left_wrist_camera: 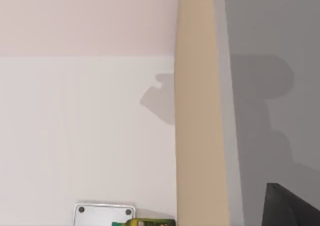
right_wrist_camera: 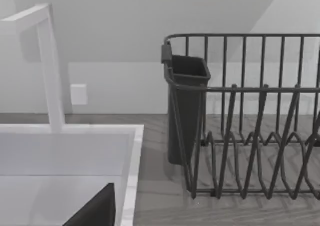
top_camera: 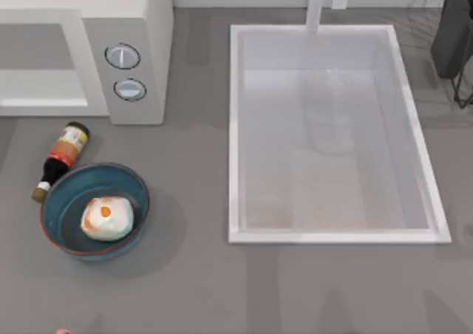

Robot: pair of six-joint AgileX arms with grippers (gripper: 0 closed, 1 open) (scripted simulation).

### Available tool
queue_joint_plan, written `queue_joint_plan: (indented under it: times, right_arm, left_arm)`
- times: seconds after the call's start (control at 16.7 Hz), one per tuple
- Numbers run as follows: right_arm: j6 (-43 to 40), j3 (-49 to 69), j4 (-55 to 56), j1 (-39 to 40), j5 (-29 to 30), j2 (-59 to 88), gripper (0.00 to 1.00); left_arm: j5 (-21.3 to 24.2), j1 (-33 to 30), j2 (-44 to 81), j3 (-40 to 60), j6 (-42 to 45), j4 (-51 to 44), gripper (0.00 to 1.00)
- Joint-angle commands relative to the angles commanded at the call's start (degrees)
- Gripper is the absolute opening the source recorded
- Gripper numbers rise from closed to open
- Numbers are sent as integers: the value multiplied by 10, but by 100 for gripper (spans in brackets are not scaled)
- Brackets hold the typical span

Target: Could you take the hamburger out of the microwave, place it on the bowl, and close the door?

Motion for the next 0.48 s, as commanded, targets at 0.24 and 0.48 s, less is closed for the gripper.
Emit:
queue_joint_plan:
  times: [0.24,0.48]
  right_arm:
    - [0,0,0,0,0,0,100]
    - [0,0,0,0,0,0,100]
  left_arm:
    - [-16,-32,-57,-65,-35,33,0]
    - [-39,-78,-142,-182,-86,85,0]
